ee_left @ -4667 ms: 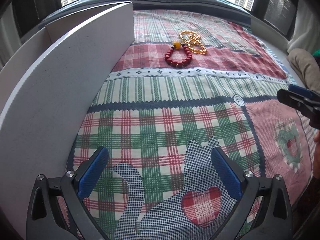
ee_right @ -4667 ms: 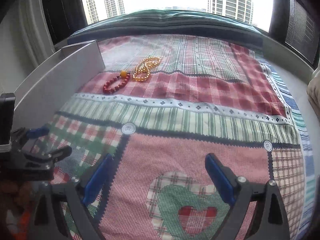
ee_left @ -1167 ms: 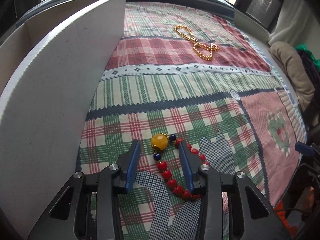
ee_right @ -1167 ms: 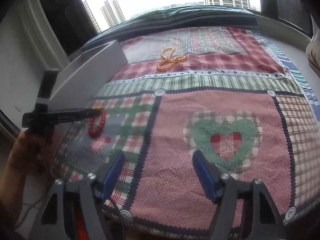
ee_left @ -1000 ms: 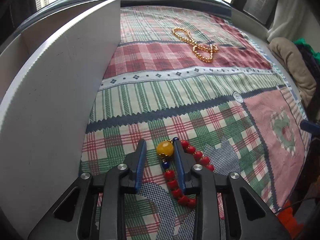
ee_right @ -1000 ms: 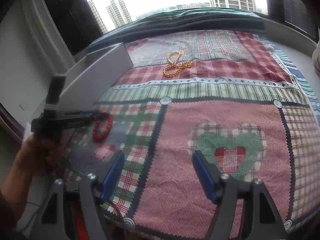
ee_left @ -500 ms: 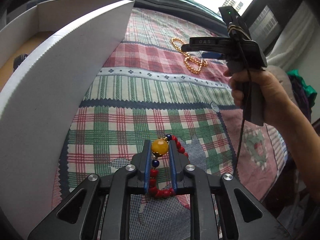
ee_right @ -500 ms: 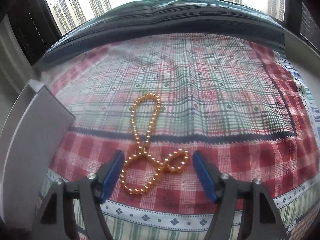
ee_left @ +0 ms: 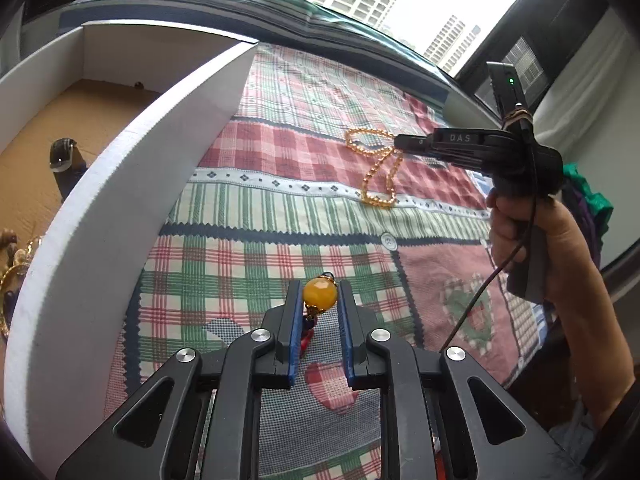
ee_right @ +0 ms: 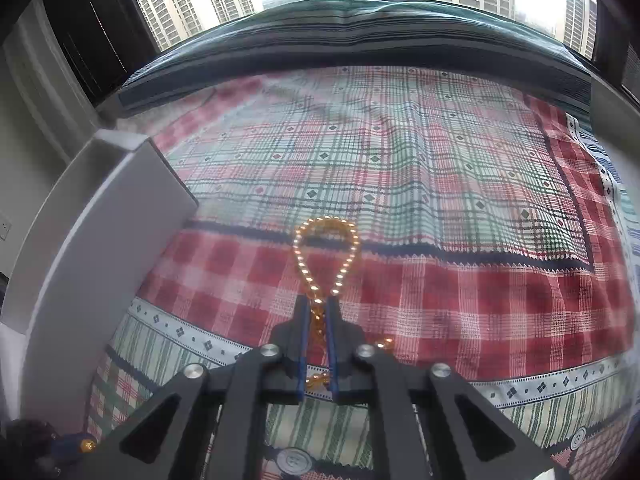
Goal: Organize jewelry
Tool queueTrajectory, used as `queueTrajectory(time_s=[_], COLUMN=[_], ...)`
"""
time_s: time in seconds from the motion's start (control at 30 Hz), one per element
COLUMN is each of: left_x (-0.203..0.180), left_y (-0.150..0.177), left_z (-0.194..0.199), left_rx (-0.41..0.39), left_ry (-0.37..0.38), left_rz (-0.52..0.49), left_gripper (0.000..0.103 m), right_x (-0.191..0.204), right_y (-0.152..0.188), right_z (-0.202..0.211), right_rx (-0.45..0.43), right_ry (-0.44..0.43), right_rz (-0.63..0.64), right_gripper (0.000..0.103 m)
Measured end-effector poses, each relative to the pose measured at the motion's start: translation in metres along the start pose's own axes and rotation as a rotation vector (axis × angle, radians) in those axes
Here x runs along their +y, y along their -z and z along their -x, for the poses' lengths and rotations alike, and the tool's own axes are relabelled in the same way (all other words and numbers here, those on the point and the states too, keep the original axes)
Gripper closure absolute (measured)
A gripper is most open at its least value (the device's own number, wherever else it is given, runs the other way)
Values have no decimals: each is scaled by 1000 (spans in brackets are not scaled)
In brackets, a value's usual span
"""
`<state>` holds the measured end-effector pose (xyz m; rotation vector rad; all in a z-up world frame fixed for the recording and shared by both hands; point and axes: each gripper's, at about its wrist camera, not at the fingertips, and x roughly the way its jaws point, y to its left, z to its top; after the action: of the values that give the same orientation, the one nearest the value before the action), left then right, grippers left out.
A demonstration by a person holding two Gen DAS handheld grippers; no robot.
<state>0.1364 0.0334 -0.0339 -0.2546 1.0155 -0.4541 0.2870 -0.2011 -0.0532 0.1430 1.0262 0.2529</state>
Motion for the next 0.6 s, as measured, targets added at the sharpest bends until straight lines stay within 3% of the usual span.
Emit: queueTrajectory(time_s=[0.27,0.6], left_x=[-13,-14], left_y=[-8,-14], left_z=[38,150], left_rx=[-37,-180], left_ry=[33,59], left_rz=[51,77], left_gripper=[88,88], right_x=[-12,46], right_y=[8,17], right_z=[101,183], right_rx=[-116,-213], right_ry=[-189,-325], right_rz=[-31,108], right_gripper=[95,95])
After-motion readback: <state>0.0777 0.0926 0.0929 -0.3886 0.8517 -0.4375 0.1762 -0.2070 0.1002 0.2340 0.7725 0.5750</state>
